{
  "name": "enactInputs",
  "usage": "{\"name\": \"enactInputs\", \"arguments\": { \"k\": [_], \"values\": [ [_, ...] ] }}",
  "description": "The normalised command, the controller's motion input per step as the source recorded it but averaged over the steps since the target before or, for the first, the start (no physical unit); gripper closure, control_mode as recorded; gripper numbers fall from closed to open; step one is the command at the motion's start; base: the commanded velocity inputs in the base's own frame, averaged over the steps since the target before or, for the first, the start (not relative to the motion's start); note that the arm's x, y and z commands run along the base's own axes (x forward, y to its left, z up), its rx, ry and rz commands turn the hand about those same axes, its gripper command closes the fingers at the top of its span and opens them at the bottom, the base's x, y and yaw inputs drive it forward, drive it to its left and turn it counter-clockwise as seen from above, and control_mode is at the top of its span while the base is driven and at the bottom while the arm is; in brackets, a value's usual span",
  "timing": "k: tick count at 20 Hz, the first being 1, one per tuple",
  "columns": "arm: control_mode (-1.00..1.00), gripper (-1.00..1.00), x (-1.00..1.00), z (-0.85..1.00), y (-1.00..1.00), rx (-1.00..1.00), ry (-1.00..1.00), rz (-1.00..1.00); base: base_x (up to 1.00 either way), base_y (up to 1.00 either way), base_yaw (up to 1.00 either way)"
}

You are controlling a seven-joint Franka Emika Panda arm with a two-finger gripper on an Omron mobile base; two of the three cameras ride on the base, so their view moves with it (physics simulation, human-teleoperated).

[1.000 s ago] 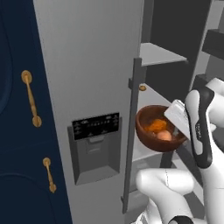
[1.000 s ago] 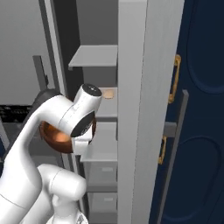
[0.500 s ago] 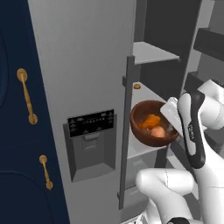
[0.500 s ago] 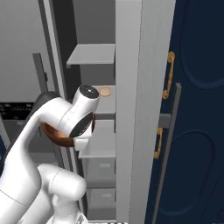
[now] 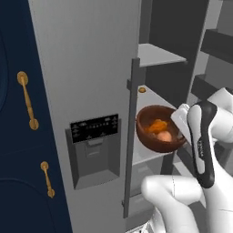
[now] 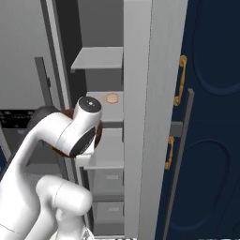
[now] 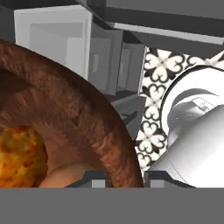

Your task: Pick the chicken drumstick and onion from their plates and place them in the bowl. Then put the bowl in the fridge.

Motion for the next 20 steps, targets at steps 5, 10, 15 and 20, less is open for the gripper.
{"name": "enactInputs", "arguments": {
  "k": [5,10,15,20],
  "values": [
    [-1.00,1.00,-0.27,0.24,-0.08,0.00,-0.16,-0.32,0.00,0.00,0.00],
    [-1.00,1.00,0.11,0.02,0.00,0.00,-0.01,-0.41,0.00,0.00,0.00],
    [-1.00,1.00,0.58,0.00,-0.01,0.00,-0.06,-0.17,0.00,0.00,0.00],
    [-1.00,1.00,0.61,0.00,0.02,-0.03,-0.03,0.01,0.00,0.00,0.00]
  ]
}}
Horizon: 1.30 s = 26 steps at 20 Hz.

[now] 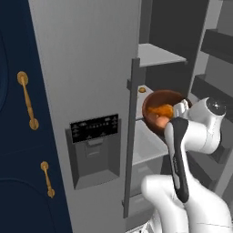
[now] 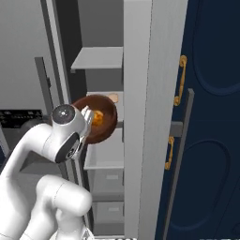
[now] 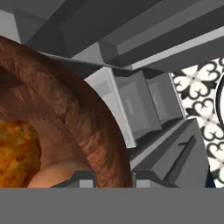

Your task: Pick the chicken drumstick and onion from their plates and place them in the bowl. Then put the bowl in the fridge.

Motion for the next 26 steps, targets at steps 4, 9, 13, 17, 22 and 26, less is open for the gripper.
{"name": "enactInputs", "arguments": {
  "k": [4,9,13,17,22,26],
  "values": [
    [-1.00,1.00,0.73,0.00,-0.12,-0.01,0.03,0.00,0.00,0.00,0.00],
    [-1.00,1.00,0.85,0.00,0.00,0.00,0.00,0.02,0.00,0.00,0.00],
    [-1.00,1.00,0.80,0.00,0.00,0.00,0.05,0.07,0.00,0.00,0.00],
    [-1.00,1.00,0.62,0.00,0.00,0.00,0.15,0.18,0.00,0.00,0.00],
    [-1.00,1.00,0.44,-0.01,0.02,0.00,0.10,0.18,0.00,0.00,0.00],
    [-1.00,1.00,0.26,-0.20,0.00,0.00,-0.02,0.15,0.00,0.00,0.00]
  ]
}}
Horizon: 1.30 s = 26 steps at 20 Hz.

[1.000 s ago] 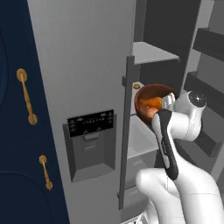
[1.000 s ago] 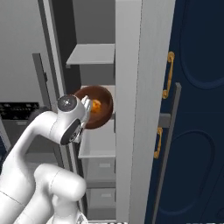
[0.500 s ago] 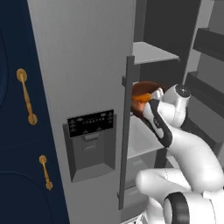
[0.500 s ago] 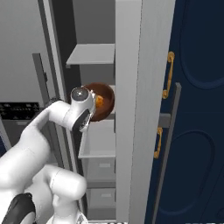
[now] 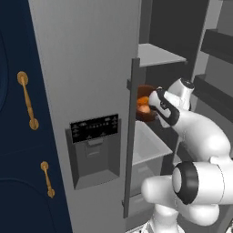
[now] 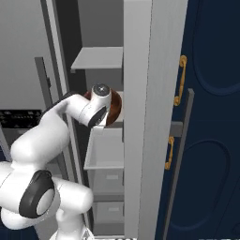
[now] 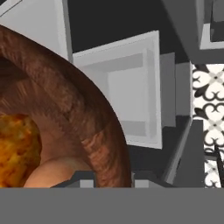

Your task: Pick the chicken drumstick and onion from their plates and place them in the bowl. Then put the bowl in the fridge.

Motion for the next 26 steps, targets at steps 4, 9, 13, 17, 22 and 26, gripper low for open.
{"name": "enactInputs", "arguments": {
  "k": [4,9,13,17,22,26],
  "values": [
    [-1.00,1.00,0.29,-0.05,0.08,0.00,-0.01,0.08,0.00,0.00,0.00],
    [-1.00,1.00,0.38,-0.02,0.07,0.00,0.00,0.01,0.00,0.00,0.00],
    [-1.00,1.00,0.50,-0.03,0.00,0.00,0.01,0.00,0.00,0.00,0.00],
    [-1.00,1.00,0.61,-0.11,0.00,0.00,0.07,0.00,0.00,0.00,0.00],
    [-1.00,1.00,0.61,-0.11,0.00,0.00,0.06,0.00,0.00,0.00,0.00],
    [-1.00,1.00,0.38,-0.31,0.00,0.00,-0.03,0.00,0.00,0.00,0.00]
  ]
}}
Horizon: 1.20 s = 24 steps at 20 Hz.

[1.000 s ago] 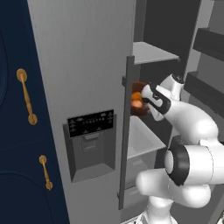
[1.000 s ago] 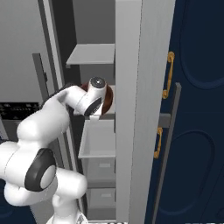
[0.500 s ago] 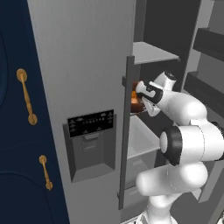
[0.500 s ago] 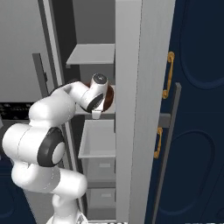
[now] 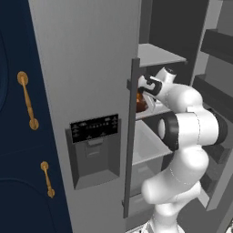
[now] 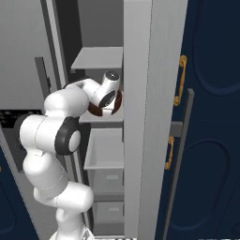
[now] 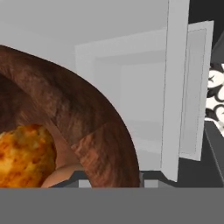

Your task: Pick the chicken drumstick and onion from their plates and place them in the bowl. Then put the bowl in the fridge.

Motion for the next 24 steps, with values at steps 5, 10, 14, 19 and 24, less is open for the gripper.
{"name": "enactInputs", "arguments": {
  "k": [5,10,14,19,24],
  "values": [
    [-1.00,1.00,0.02,-0.60,0.00,0.00,-0.06,0.00,0.00,0.00,0.00],
    [-1.00,1.00,0.00,-0.29,0.00,0.00,-0.02,0.00,0.00,0.00,0.00],
    [-1.00,-1.00,0.00,-0.04,0.00,0.00,-0.01,0.00,0.00,0.00,0.00],
    [-1.00,-1.00,0.00,-0.02,0.01,0.00,-0.04,0.00,0.00,0.00,0.00],
    [-1.00,-1.00,-0.01,0.00,0.04,0.00,-0.15,0.00,0.00,0.00,0.00]
  ]
}}
